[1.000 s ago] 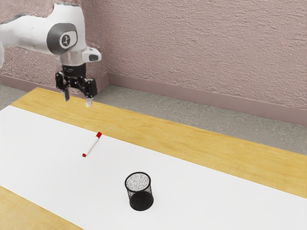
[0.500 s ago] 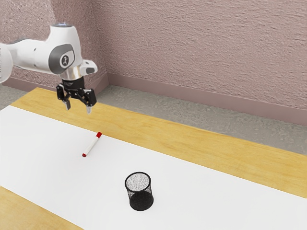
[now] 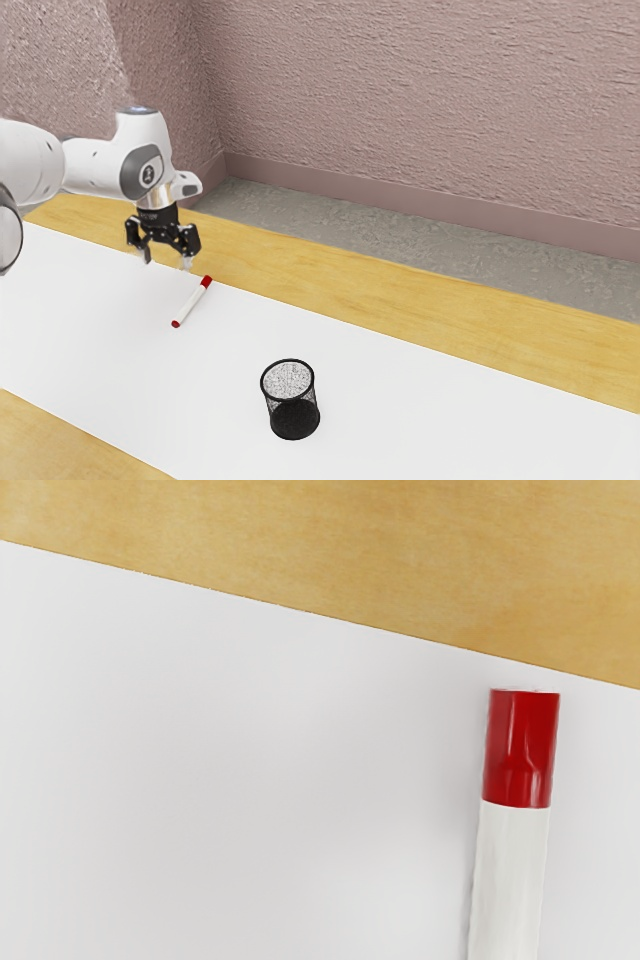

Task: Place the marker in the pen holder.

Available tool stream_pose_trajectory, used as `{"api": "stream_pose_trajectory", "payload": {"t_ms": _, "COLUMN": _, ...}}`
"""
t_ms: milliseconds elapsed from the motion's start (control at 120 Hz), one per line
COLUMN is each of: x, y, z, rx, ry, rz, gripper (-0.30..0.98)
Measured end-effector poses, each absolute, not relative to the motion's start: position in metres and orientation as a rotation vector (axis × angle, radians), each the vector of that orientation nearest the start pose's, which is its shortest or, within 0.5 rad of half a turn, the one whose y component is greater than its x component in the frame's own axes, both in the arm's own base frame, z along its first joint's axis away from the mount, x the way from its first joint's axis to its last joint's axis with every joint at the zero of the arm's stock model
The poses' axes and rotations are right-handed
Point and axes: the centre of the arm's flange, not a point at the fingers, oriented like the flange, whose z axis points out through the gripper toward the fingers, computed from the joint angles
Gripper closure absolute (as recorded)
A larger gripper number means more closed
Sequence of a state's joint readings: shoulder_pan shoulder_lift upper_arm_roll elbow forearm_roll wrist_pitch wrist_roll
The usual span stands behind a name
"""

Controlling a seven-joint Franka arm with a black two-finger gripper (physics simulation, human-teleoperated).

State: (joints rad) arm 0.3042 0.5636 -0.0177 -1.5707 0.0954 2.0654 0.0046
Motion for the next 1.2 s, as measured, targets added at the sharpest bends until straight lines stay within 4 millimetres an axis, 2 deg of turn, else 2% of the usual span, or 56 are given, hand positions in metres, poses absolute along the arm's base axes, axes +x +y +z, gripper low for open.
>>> {"api": "stream_pose_trajectory", "payload": {"t_ms": 83, "x": 0.671, "y": 0.196, "z": 0.298, "rx": -3.067, "ry": -0.335, "rz": 0.104, "gripper": 0.00}}
{"api": "stream_pose_trajectory", "payload": {"t_ms": 192, "x": 0.678, "y": 0.184, "z": 0.293, "rx": -3.084, "ry": -0.297, "rz": 0.098, "gripper": 0.01}}
{"api": "stream_pose_trajectory", "payload": {"t_ms": 375, "x": 0.677, "y": 0.163, "z": 0.281, "rx": -3.100, "ry": -0.236, "rz": 0.133, "gripper": 0.03}}
{"api": "stream_pose_trajectory", "payload": {"t_ms": 500, "x": 0.666, "y": 0.158, "z": 0.261, "rx": -3.107, "ry": -0.220, "rz": 0.168, "gripper": 0.04}}
{"api": "stream_pose_trajectory", "payload": {"t_ms": 617, "x": 0.661, "y": 0.157, "z": 0.250, "rx": -3.108, "ry": -0.208, "rz": 0.157, "gripper": 0.07}}
{"api": "stream_pose_trajectory", "payload": {"t_ms": 875, "x": 0.666, "y": 0.165, "z": 0.252, "rx": -3.103, "ry": -0.174, "rz": 0.070, "gripper": 0.17}}
{"api": "stream_pose_trajectory", "payload": {"t_ms": 1092, "x": 0.668, "y": 0.166, "z": 0.245, "rx": -3.106, "ry": -0.149, "rz": 0.057, "gripper": 0.29}}
{"api": "stream_pose_trajectory", "payload": {"t_ms": 1200, "x": 0.669, "y": 0.166, "z": 0.246, "rx": -3.108, "ry": -0.143, "rz": 0.048, "gripper": 0.41}}
